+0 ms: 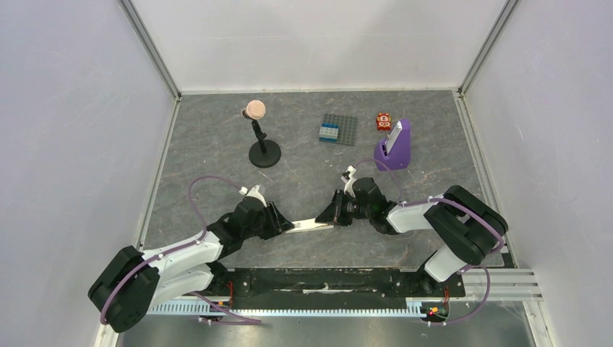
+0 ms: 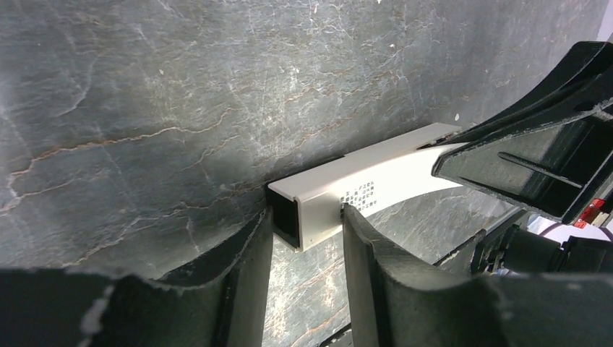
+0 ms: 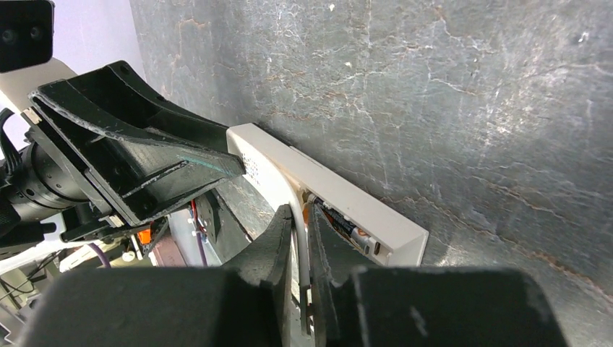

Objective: Load the batteries into the remote control
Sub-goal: Load the battery cover into the remote control.

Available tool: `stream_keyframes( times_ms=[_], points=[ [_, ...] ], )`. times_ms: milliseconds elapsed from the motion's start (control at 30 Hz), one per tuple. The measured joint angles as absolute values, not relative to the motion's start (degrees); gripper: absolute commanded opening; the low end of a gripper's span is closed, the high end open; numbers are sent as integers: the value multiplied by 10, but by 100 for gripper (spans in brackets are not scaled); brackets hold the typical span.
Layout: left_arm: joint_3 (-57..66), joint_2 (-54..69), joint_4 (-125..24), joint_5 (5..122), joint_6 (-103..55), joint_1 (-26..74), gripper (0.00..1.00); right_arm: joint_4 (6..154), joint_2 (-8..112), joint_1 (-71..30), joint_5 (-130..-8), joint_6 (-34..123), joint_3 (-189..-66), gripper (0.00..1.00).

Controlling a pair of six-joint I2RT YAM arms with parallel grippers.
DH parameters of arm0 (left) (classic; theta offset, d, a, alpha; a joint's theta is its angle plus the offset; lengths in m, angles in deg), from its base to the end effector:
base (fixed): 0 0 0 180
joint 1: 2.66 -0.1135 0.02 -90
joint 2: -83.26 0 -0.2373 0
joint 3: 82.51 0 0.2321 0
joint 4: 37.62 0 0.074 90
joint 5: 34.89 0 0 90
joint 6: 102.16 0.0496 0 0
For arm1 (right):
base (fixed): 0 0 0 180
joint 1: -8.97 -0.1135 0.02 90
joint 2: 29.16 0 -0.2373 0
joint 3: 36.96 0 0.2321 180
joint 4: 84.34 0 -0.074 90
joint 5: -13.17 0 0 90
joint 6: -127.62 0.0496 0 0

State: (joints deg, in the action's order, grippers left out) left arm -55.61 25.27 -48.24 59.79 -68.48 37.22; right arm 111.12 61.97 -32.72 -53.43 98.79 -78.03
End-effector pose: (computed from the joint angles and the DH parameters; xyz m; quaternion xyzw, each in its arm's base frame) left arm 0.1395 -0.1218 0.1127 -0.1138 0.9048 -0.3291 0.2452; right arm 0.1901 0.1957 0.1049 0.0538 0.8704 0.4678 0.1434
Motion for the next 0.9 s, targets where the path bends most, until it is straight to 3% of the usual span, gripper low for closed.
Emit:
stream_keyframes(
  times_ms=[267,567,900],
  points=[
    [-542,243,-498,597,-685,372,27,1078,597,-331,-555,963,-785,25],
    [-529,219,-497,600,-685,372,25,1029,573,-333,-568,937,-800,44],
    [-509,186,-494,607,-685,372,20,1000,547,-332,-579,928,-800,49]
  ],
)
